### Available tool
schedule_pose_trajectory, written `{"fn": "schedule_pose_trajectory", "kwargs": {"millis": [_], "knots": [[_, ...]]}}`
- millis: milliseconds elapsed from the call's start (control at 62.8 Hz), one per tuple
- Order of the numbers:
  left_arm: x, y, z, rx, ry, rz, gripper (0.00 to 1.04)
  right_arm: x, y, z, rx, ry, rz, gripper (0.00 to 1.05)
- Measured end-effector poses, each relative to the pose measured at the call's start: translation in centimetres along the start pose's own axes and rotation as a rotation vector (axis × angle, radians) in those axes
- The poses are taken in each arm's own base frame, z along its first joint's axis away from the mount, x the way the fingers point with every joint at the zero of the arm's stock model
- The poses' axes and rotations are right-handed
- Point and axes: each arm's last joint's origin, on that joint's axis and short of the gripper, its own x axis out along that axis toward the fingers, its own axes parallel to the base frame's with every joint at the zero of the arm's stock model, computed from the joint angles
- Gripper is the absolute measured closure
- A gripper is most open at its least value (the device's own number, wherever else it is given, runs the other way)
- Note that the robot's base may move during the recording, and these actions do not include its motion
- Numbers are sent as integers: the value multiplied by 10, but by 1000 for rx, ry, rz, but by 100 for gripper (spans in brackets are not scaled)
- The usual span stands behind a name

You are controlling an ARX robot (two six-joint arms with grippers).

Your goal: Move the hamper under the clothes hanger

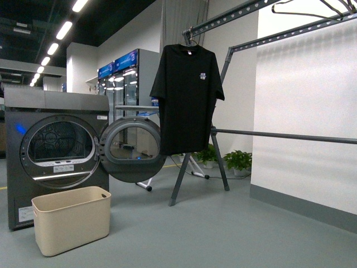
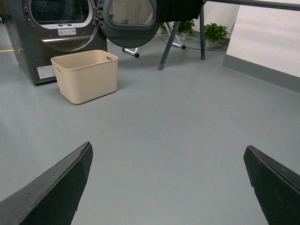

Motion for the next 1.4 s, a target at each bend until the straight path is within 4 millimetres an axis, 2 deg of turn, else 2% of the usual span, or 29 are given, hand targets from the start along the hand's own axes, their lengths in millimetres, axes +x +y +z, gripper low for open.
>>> {"fn": "schedule_pose_trajectory", "kwargs": {"millis": [1402], "knots": [[0,0,0,0,0,-1,7,0,0,0,0,0,0,8]]}}
